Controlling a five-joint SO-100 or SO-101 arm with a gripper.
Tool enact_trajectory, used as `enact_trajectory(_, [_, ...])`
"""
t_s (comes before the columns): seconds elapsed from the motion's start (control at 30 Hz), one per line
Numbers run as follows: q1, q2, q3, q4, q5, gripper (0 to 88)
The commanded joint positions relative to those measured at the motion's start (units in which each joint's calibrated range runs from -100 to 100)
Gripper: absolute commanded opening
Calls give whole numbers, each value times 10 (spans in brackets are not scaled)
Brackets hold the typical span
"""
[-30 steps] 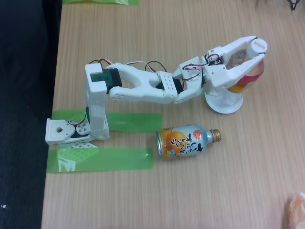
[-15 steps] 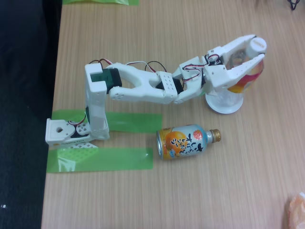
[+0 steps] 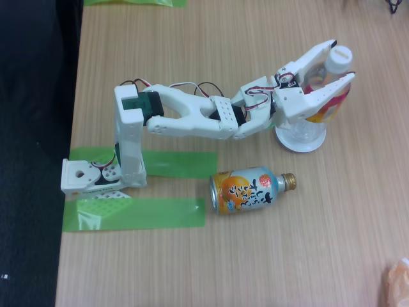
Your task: Pick up the plastic bottle and stand it up on the white place
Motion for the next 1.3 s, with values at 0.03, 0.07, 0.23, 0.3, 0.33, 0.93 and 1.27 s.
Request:
enact_trajectory(0.03, [-4,-9,-14,-5,-3,285])
enact_trajectory(0.07, [-4,-9,-14,-5,-3,285])
enact_trajectory(0.23, [-4,-11,-14,-5,-3,285])
enact_trajectory(0.3, [-4,-11,-15,-5,-3,285])
enact_trajectory(0.33, [-4,-11,-16,-6,-3,285])
enact_trajectory(0.93, [-1,-117,-17,-32,-2,284])
enact_trajectory(1.27, [-26,-342,-173,271,-6,281])
